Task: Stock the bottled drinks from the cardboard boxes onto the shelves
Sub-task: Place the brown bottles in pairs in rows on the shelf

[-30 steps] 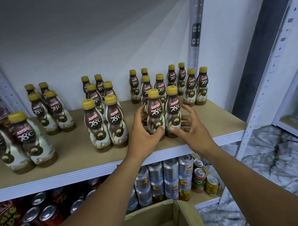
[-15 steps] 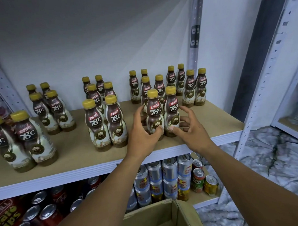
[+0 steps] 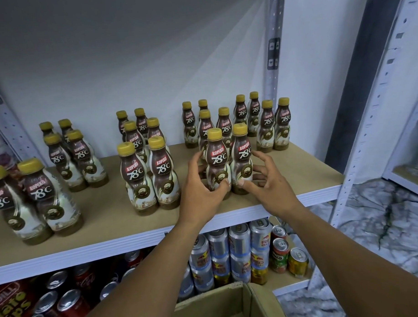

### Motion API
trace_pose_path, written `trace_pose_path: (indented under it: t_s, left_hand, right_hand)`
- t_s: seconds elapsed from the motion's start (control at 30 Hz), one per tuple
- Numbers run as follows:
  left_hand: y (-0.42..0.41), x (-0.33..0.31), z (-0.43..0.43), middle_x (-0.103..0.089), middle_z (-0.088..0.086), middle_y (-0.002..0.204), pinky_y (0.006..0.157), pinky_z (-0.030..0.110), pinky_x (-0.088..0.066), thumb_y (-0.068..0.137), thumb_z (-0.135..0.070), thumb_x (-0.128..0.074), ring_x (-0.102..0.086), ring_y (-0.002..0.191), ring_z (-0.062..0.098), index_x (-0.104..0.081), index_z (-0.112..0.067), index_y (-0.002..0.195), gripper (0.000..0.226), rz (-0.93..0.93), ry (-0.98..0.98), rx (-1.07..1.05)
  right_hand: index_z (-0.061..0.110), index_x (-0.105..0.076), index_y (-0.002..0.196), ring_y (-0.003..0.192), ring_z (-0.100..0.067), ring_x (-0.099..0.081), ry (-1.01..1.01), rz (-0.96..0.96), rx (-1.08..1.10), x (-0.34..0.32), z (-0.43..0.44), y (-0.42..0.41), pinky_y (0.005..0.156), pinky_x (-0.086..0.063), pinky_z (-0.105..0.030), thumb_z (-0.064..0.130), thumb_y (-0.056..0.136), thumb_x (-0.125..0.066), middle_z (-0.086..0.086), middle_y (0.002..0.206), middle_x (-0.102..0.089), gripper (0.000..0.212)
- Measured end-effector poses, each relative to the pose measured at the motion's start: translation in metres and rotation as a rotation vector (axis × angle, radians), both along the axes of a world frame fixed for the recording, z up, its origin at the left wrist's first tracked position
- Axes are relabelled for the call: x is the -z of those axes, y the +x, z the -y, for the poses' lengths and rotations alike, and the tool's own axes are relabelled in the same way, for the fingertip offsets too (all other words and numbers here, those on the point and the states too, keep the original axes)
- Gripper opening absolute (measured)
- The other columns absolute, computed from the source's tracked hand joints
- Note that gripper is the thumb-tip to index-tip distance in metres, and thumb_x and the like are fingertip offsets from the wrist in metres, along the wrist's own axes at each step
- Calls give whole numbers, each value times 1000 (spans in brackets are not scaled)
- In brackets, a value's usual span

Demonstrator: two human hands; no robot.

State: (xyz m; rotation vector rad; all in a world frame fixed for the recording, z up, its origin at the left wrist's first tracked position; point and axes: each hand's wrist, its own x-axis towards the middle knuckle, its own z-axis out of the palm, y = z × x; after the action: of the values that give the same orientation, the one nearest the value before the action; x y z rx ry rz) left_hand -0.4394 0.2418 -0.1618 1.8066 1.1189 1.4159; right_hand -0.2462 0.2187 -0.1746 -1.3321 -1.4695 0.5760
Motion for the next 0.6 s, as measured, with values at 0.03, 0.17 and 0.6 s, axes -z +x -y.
trace_pose_path:
  t_s: [0.03,0.17,0.6]
  left_hand:
    - [0,0,0,-60,-19,130,87,9,-47,82,-22,-81,-58,115,-7,-38,-40,146,79,-1,1,0]
    - [0,1,-1,-62,-18,128,86,9,-48,82,-22,-81,-59,113,-7,-38,-39,146,79,-3,2,3]
    - [0,0,0,-63,-18,126,89,14,-49,83,-22,-81,-60,113,-6,-38,-44,144,77,1,-17,6]
  right_hand:
    - [69,-28,136,107,-5,-67,3,-1,-2,0,0,0,97,-54,-48,70,70,-74,17,129,-65,80]
    - [69,-28,136,108,-5,-67,5,-6,-7,0,-1,0,97,-55,-48,70,70,-74,17,129,-65,80]
    - [66,-28,139,112,-5,-65,-9,-8,1,1,-3,1,99,-54,-48,71,69,-74,18,131,-64,84]
